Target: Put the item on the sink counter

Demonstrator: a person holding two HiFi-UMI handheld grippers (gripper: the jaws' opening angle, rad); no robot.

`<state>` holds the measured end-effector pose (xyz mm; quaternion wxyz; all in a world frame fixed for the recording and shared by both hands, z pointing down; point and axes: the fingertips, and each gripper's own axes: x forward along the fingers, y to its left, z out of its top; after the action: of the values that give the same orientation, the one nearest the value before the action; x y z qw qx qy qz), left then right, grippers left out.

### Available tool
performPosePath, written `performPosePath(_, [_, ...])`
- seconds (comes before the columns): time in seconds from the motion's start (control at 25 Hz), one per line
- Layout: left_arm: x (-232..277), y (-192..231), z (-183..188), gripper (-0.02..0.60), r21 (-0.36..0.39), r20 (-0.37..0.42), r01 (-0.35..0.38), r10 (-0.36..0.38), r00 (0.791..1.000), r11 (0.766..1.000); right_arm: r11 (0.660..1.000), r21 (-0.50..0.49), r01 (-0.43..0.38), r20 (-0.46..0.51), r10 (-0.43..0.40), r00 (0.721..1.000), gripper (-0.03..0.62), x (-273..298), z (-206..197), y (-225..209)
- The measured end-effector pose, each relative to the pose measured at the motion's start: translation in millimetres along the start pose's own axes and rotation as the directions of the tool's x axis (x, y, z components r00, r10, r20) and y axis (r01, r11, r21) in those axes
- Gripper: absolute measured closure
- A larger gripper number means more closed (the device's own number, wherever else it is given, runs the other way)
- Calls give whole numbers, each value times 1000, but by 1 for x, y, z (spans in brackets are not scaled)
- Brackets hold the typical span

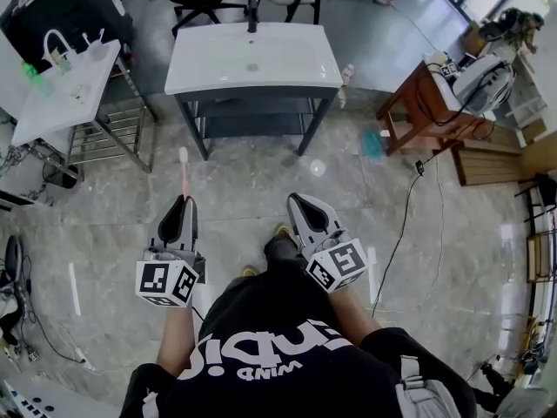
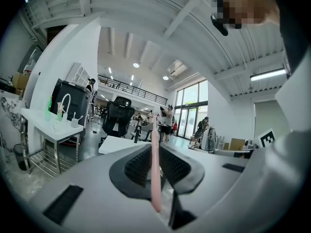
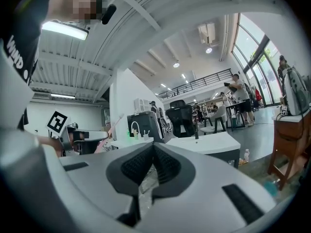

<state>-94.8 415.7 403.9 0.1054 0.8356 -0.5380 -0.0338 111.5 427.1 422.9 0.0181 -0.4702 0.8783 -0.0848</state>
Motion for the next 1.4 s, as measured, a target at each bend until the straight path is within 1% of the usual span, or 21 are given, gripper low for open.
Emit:
performPosePath(0.16, [5, 7, -2, 518, -4, 6, 15, -15, 1000, 1000, 1000, -13, 5, 6, -5, 1000, 576, 9, -1, 1])
performPosePath(0.52, [26, 25, 4, 518, -2, 2, 17, -17, 1000, 1000, 1000, -1, -5, 11, 5, 1000, 576, 41, 1, -5])
performPosePath(0.76, [43, 41, 5, 518, -7, 10, 0, 0, 1000, 1000, 1000, 0, -30, 14, 30, 999, 576, 68, -1, -10])
performPosePath(1.04, [78, 49, 11, 518, -6, 10, 13, -12, 1000, 1000, 1000, -4, -21, 24, 21, 999, 576, 95, 7, -33])
performPosePath(1.4, [132, 59, 20, 518, -8, -2, 13, -13, 1000, 1000, 1000, 15, -16, 18, 16, 1000, 576, 132, 18, -74])
